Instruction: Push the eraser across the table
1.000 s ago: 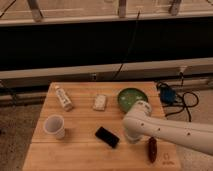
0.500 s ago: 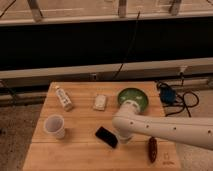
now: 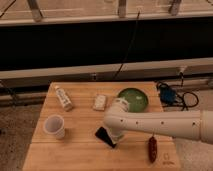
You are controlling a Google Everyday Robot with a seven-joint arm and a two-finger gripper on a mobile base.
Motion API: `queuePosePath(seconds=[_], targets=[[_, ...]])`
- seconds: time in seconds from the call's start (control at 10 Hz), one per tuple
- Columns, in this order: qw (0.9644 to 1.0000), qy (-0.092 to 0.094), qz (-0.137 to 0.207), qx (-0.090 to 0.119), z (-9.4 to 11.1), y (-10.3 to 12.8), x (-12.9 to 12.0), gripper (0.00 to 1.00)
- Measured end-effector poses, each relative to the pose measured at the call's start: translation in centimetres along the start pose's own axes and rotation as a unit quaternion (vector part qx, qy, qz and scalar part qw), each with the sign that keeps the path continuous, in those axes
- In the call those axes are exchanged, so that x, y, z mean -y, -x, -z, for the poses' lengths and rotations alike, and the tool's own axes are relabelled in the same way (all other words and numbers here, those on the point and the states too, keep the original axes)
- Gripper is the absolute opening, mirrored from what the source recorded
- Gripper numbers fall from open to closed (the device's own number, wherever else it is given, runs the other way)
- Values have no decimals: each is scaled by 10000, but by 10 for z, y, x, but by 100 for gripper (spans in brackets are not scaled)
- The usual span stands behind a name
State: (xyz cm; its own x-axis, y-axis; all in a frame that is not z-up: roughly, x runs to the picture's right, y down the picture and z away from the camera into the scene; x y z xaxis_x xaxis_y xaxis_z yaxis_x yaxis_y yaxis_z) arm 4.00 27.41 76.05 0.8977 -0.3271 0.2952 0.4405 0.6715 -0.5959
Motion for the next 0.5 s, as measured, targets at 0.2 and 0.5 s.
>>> queuePosePath(seconds=[0.2,0.5], targets=[[9999,17,112,-13,-1,3,4,3],[9997,69,244,-35,-8,7,9,3]])
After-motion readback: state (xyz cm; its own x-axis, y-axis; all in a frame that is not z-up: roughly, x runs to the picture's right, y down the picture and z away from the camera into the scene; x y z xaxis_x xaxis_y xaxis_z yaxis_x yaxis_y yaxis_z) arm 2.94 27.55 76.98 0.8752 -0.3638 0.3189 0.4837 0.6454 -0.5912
